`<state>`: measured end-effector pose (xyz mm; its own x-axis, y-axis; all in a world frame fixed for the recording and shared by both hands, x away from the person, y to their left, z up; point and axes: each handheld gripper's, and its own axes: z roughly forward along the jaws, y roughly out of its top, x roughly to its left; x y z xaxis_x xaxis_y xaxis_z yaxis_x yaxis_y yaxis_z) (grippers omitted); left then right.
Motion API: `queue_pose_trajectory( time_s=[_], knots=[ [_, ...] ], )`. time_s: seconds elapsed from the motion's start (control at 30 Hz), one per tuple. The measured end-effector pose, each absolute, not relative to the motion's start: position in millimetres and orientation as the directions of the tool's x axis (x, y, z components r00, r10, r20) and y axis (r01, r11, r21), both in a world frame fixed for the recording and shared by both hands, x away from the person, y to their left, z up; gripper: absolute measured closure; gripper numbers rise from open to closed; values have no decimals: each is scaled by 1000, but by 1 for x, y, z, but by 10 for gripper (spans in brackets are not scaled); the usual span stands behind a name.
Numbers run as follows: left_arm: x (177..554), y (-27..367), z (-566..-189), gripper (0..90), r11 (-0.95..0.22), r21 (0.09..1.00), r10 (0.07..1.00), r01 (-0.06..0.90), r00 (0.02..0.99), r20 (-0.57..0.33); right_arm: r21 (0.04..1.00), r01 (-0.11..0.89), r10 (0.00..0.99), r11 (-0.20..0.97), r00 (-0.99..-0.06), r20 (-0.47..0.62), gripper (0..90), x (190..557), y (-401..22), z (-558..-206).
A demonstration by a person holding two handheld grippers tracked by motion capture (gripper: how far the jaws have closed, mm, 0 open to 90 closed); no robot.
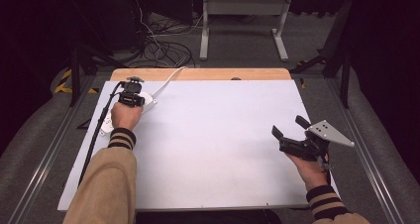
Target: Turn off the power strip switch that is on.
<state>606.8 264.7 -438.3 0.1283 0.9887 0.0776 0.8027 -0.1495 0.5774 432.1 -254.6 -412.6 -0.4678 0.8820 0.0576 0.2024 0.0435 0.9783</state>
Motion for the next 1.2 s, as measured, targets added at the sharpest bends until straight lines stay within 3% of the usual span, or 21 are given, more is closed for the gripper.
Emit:
queue_pose_trajectory(
  time_s=[0.57, 0.9, 0.97, 1.2],
  knots=[
    [601, 257, -445, 900, -148, 606, 989, 782, 113, 96, 981, 193, 886, 31, -460, 63, 81, 428, -258, -410],
    [598, 261, -449, 900, -122, 634, 992, 763, 103, 67, 982, 188, 884, 27, -463, 64, 81, 426, -258, -408],
    [597, 267, -450, 900, -87, 641, 995, 762, 100, 16, 983, 182, 884, 27, -463, 61, 82, 426, -258, -408],
    [597, 266, -449, 900, -94, 637, 994, 765, 105, 20, 981, 191, 886, 28, -460, 64, 82, 427, -258, -408]
  ],
)
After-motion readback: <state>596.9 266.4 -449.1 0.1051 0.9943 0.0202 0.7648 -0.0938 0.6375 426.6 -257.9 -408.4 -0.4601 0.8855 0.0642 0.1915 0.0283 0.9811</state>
